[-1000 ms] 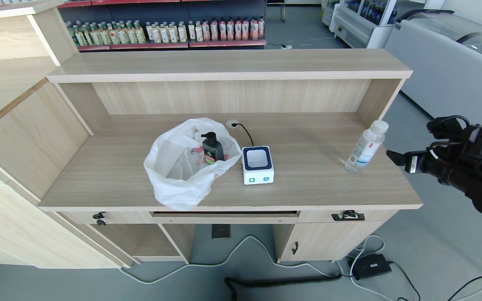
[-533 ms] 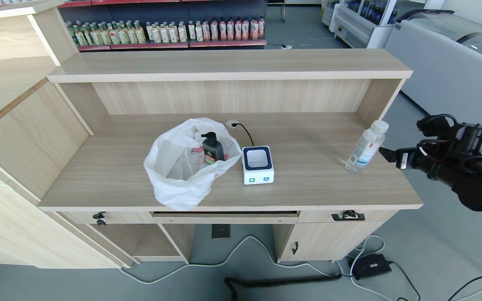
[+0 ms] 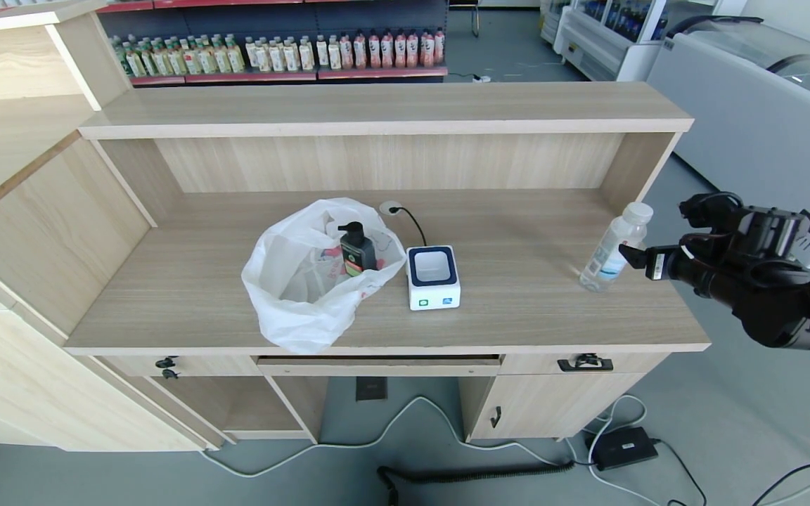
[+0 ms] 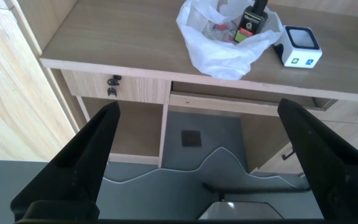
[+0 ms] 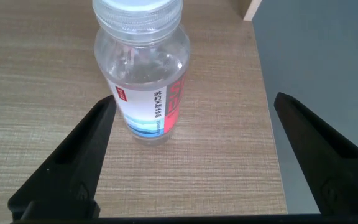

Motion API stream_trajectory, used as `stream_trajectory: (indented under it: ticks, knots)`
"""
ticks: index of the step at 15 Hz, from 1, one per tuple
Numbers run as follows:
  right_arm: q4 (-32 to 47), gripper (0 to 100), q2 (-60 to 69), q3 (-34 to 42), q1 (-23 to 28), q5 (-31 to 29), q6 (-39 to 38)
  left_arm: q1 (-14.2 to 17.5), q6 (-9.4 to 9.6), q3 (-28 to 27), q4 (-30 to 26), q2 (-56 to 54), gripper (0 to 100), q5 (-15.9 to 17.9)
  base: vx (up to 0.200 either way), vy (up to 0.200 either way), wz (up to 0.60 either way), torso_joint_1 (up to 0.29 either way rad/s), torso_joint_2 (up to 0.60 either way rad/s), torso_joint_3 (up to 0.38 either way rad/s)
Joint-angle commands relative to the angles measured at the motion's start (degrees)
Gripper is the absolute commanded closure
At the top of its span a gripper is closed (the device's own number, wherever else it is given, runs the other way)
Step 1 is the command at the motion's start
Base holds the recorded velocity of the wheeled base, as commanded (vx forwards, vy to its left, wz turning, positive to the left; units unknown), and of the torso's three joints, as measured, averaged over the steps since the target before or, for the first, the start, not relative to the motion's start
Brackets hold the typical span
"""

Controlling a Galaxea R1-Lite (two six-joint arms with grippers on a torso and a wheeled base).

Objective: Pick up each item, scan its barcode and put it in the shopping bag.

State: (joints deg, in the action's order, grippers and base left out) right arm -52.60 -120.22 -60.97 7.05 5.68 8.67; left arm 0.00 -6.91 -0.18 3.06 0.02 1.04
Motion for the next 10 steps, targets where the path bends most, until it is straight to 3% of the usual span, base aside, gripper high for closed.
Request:
stream_trajectory:
  ticks: [1, 10]
  knots:
    - [0.0, 0, -1.1, -0.8, -0.6, 0.0, -0.3, 0.0, -0.03, 0.0, 0.0, 0.0, 0, 0.0, 0.000, 0.000, 0.00, 0.000, 0.00, 0.000]
    - [-0.1, 0, -4.8, -4.5, -0.7, -0.1, -0.5, 0.0, -0.03, 0.0, 0.0, 0.0, 0, 0.0, 0.000, 0.000, 0.00, 0.000, 0.00, 0.000]
